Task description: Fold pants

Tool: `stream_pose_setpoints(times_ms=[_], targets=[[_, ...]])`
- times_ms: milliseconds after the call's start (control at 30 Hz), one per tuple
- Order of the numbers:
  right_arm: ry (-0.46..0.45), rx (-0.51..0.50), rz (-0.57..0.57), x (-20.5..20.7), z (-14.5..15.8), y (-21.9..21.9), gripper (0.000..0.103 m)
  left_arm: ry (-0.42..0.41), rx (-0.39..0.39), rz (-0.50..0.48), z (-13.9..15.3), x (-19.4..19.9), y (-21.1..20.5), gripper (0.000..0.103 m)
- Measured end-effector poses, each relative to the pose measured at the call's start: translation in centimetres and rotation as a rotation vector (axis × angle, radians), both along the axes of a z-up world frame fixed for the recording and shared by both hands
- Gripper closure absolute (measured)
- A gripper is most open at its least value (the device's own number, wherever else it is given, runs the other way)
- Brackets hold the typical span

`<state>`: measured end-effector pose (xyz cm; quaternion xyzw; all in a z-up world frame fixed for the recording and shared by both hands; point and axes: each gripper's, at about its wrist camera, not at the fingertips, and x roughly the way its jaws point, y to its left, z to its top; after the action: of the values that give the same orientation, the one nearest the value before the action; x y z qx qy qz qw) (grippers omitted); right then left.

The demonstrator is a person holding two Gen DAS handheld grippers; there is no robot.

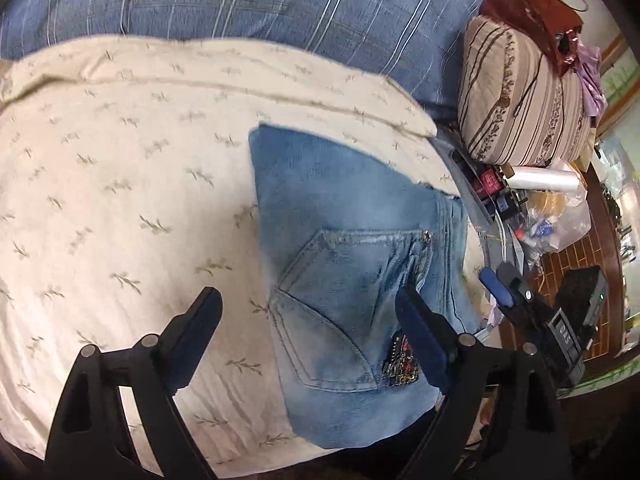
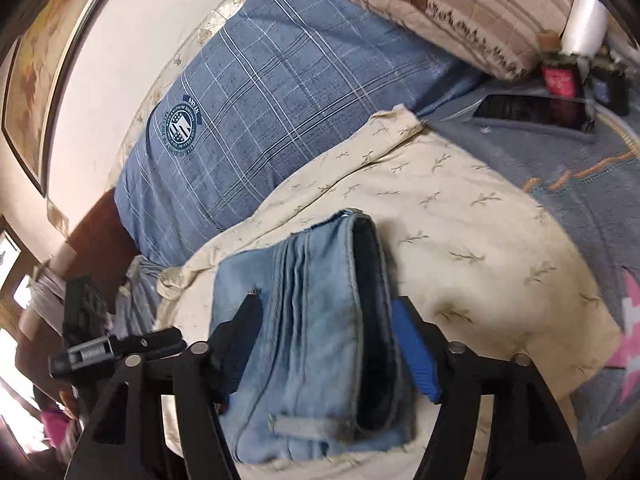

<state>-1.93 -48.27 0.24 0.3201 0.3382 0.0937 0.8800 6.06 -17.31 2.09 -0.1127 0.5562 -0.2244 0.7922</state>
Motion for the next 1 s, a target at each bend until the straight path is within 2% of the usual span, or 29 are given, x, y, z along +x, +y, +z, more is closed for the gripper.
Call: stream_pose_setpoints(times_ms=[133,233,333,567,733,800,867,900,933,1000], targets=[[0.072,0.047,0.018,1.8,-2.5,-0.3,0.033,0.083,0.010,-0.031,-2.8,0.5,-2.2,0.013],[0.134,0.088,0.089,2.8,-4.7,0.2,0.031,0.126,-0.018,-0.026,-4.4,0.6,-2.5,0.012],[0.110,0.094,0.117,2.7,-4.7,0.3,0.027,0.125,-0.029,-0.025,-4.3,0.8,-2.6,0.011],[0.109,0.120,0.131,2.9,-5.0,-0.2,0.025,0.097,-0.012,-0.025,-4.5,1.2,-3.4,0.006],[0.088,0.075,0.139,2.7,-4.7,0.6,0.016,0.101,-0.018,-0.020,-4.8,1.6,-3.7,0.003],[0.090,0.016,0.133,2.6,-4.5,1.4,0.016,0.100,-0.019,-0.020,-4.9,1.7,-3.9,0.002],[0.102,-0.052,0.120,2.5,-4.1,2.3,0.022,0.118,-0.043,-0.032,-5.1,1.8,-4.1,0.002],[0.111,-0.076,0.121,2.4,-3.7,2.9,0.036,0.143,-0.076,-0.055,-5.2,1.8,-4.3,0.007],[0.113,-0.099,0.114,2.1,-3.2,3.3,0.045,0.166,-0.113,-0.080,-5.1,1.5,-4.4,0.019],[0.092,-0.150,0.126,1.2,-1.6,4.1,0.061,0.144,-0.120,-0.099,-4.2,1.0,-4.3,0.030]])
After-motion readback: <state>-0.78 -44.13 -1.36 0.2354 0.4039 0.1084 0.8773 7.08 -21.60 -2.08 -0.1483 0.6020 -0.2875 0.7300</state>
